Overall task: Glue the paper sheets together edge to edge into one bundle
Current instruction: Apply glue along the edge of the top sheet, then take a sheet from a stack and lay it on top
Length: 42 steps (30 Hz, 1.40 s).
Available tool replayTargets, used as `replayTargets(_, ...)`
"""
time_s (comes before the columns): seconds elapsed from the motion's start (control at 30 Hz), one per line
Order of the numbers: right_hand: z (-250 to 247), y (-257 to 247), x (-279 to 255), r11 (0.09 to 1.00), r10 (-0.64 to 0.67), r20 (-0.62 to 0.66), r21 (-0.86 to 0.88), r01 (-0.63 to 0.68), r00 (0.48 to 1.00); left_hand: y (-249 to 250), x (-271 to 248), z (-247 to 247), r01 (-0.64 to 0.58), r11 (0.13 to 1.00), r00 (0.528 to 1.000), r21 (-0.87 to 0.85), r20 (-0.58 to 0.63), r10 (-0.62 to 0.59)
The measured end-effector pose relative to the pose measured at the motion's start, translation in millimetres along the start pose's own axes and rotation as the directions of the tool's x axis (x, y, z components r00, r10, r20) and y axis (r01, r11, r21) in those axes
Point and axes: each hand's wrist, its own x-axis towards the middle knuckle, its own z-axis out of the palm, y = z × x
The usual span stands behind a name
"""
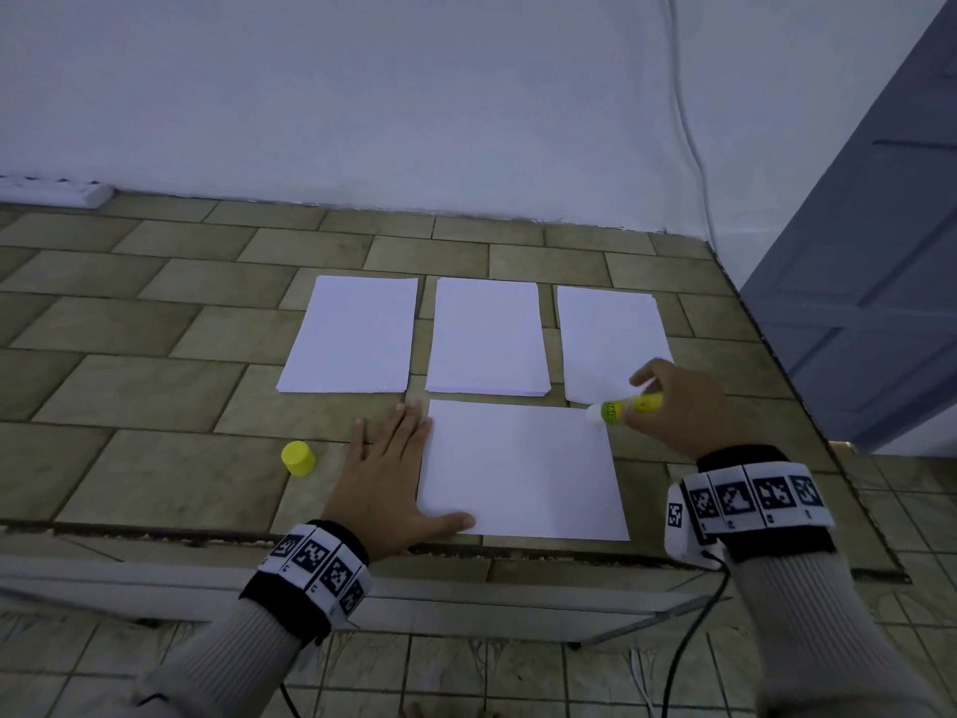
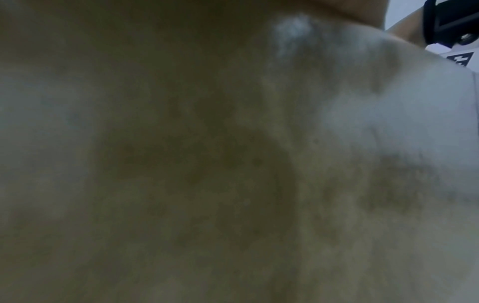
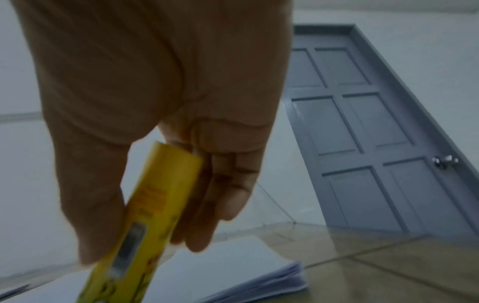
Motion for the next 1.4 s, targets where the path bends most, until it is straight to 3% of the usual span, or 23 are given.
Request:
replayTargets(0.1,1,7,-11,0.982,0.064,0.189,-0.188,-0.028,0.980,0,0,0,-0.007,1.000,1.000,-0.008,-0.013,0.007)
replayTargets(0.17,4,10,-19,0.977,0.091,0.242,-0.211,-0.039,0.966,0,0,0,-0.009,1.000,1.000,-0.003,-0.004,0.009)
replayTargets(0.23,3,13,-24,0.987,0.110,0.213,-0.142,-0.081,0.971,-1,0,0,-0.012,1.000,1.000,-0.013,-0.015,0.012)
replayTargets(0.33,-6,17,-26,0.984,0.172,0.058,0.044,-0.175,0.983,0,0,1,-0.018,1.000,0.999,-0.017,-0.028,0.018)
replayTargets(0.47,-8,22,-24,0.920,0.321,-0.070,0.259,-0.293,0.944,-1,-1,2,-0.018,1.000,1.000,0.002,-0.018,0.018)
replayTargets(0.8,6,40,-14,0.897,0.414,-0.166,0.241,-0.370,0.895,-1,0,2,-0.020,1.000,1.000,0.016,-0.021,0.020)
replayTargets(0.93,6,40,-18,0.868,0.455,-0.108,0.275,-0.414,0.884,-1,-1,2,-0.016,1.000,1.000,0.021,-0.013,0.017)
replayTargets(1.0,8,40,-24,0.862,0.483,-0.044,0.195,-0.467,0.874,0,-1,1,-0.019,1.000,1.000,0.018,-0.016,0.019)
replayTargets(1.07,12,32,-30,0.882,0.463,0.025,0.083,-0.463,0.886,0,-1,1,-0.019,1.000,1.000,0.008,-0.020,0.019)
replayTargets(1.13,16,14,-31,0.930,0.367,0.082,-0.012,-0.367,0.927,-1,-1,2,-0.025,1.000,0.999,0.006,-0.029,0.025)
replayTargets(1.2,18,-7,-26,0.968,0.250,0.117,0.006,-0.252,0.961,-1,-1,3,-0.032,0.999,0.998,-0.007,-0.052,0.032)
replayTargets(1.3,20,-31,-8,0.992,0.106,0.055,0.057,-0.109,0.993,-2,-1,3,-0.026,1.000,0.999,0.010,-0.026,0.026)
replayTargets(1.4,28,-38,18,0.999,0.047,-0.025,0.012,-0.047,0.999,-2,-1,5,-0.030,0.999,0.998,-0.019,-0.058,0.029)
